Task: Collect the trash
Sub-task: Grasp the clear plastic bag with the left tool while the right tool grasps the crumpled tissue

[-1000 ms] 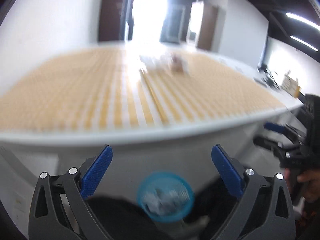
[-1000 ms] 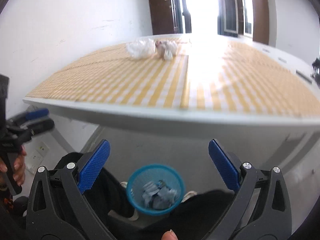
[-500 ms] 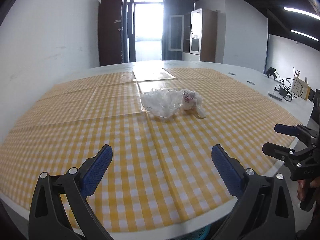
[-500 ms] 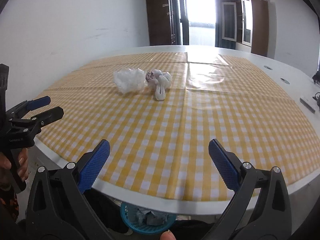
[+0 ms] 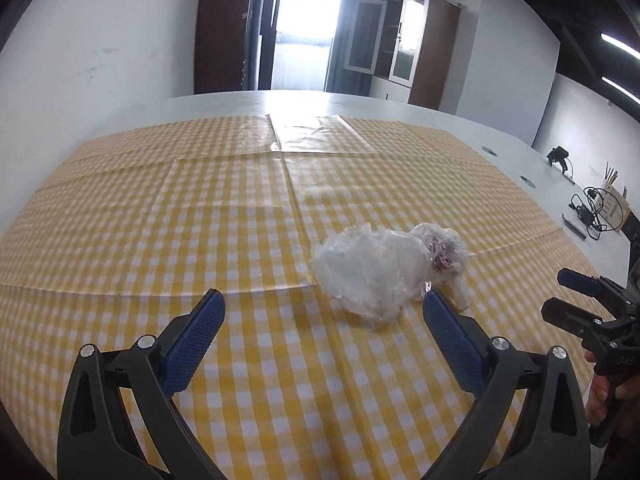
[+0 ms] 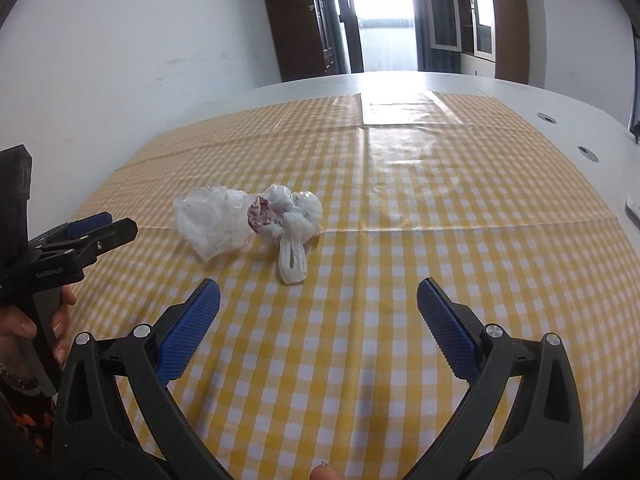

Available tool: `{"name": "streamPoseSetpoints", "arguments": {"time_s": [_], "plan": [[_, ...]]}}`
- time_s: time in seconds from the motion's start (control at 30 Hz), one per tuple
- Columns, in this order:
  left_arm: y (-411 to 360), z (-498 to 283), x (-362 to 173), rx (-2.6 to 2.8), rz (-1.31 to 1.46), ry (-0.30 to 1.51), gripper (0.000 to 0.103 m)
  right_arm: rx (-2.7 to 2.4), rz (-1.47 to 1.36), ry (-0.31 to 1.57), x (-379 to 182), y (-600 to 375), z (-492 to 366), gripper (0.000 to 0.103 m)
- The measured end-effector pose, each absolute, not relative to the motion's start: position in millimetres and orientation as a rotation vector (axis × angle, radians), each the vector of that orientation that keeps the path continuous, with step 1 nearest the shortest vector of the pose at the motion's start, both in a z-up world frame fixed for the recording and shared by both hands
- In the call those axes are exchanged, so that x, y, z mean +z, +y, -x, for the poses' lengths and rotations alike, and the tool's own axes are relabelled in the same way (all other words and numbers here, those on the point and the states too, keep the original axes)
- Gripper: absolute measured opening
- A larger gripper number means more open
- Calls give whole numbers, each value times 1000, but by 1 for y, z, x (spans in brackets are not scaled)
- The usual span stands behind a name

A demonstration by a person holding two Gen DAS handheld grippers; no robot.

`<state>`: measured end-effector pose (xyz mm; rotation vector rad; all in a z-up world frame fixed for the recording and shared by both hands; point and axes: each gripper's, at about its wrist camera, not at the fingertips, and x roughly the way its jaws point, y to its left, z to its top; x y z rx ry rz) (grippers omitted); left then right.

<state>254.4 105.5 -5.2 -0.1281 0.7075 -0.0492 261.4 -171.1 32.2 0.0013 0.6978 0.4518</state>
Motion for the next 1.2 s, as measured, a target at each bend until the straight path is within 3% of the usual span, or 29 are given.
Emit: {"name": "streamPoseSetpoints", "arguments": {"time_s": [0.37, 0.43, 0.6, 0.77, 0.9, 1.0, 1.1, 1.2], "plan": [[104, -316, -22, -76, 123, 817, 96, 462, 18, 782, 25, -144, -313, 84], [100, -321, -25, -88, 104, 830, 94, 470, 31, 802, 23, -137, -322, 73], [95, -335, -34, -110, 82, 871, 86, 487, 47, 839, 18, -124, -338, 65], [97, -337, -38, -144, 127, 872, 74, 502, 46, 865, 13, -117, -344, 55], [99, -339, -49, -150, 142, 891, 45, 519, 64, 866, 17, -112, -345, 43], [97, -335, -50, -146, 134, 876, 33, 522, 73, 865, 20, -109, -348, 29], [102, -332, -48, -142, 149, 856, 27, 513, 76, 863, 21, -106, -348, 12], [107, -327, -45, -136, 151, 840, 24, 512, 105, 862, 17, -102, -345, 6]]}}
